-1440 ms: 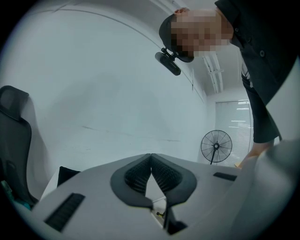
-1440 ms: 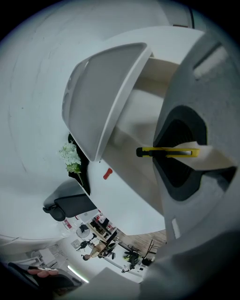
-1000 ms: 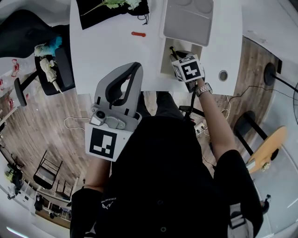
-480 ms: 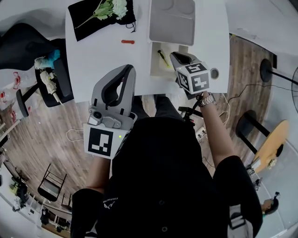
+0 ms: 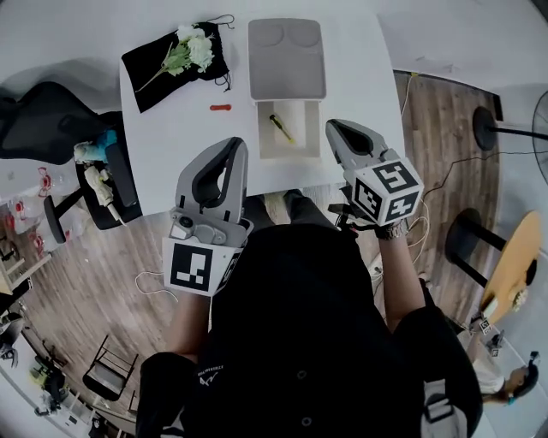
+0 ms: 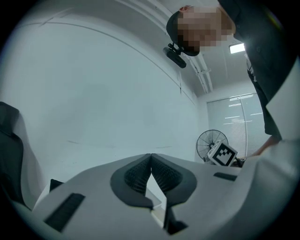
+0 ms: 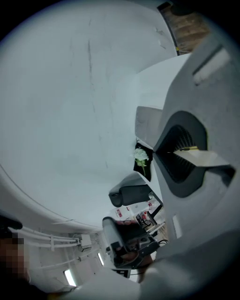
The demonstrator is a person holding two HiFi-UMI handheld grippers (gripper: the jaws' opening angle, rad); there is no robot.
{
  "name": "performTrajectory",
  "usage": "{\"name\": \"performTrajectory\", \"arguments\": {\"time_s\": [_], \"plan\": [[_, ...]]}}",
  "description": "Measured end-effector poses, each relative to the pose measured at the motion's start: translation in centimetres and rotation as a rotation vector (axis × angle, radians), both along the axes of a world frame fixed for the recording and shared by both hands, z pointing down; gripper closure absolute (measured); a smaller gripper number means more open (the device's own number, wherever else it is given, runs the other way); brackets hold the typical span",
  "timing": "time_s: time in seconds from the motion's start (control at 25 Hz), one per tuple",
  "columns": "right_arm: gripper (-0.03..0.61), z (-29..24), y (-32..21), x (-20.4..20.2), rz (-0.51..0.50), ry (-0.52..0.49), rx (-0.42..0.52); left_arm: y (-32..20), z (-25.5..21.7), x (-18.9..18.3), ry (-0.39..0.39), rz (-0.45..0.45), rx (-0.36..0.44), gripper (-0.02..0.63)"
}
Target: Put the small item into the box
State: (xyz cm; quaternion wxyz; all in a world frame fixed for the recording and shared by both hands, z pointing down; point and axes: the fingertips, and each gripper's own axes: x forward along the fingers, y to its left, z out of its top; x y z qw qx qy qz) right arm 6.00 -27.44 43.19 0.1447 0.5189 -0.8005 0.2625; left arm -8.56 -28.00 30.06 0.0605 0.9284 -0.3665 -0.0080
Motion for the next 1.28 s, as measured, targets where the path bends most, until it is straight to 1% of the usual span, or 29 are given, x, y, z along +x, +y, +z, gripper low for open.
{"name": "performTrajectory", "arguments": {"time_s": [0.2, 0.44, 0.6, 0.8, 0.88, 1.04, 1.2, 1.28], "plan": [[0.572, -6.7, 2.7, 1.0, -0.026, -0.057, 0.188, 1.8, -1.0, 1.0, -0.01, -0.018, 0.019, 0.609], [0.572, -11.6, 4.0, 1.2, -0.056, -0.076, 0.299, 3.4, -1.6, 1.1, -0.003, -0.073, 0.04, 0.609], [0.572, -12.6, 4.9, 1.6, -0.07, -0.105, 0.334, 4.8, -1.5, 1.2, -0.01, -0.114, 0.043, 0.609], [0.572, -12.3, 6.1, 2.1, -0.091, -0.147, 0.33, 6.6, -1.1, 1.0, -0.013, -0.18, 0.037, 0.609], [0.572, -12.2, 6.4, 2.5, -0.103, -0.147, 0.331, 7.1, -1.4, 1.0, -0.009, -0.203, 0.045, 0.609], [0.574, -13.0, 6.4, 3.2, -0.14, -0.135, 0.351, 7.6, -2.4, 0.7, -0.007, -0.241, 0.083, 0.609], [0.574, -16.3, 6.3, 3.8, -0.198, -0.147, 0.414, 8.1, -5.2, 0.5, -0.007, -0.272, 0.149, 0.609], [0.574, -17.8, 6.4, 3.9, -0.226, -0.136, 0.445, 8.5, -6.6, 0.6, -0.003, -0.28, 0.176, 0.609]]}}
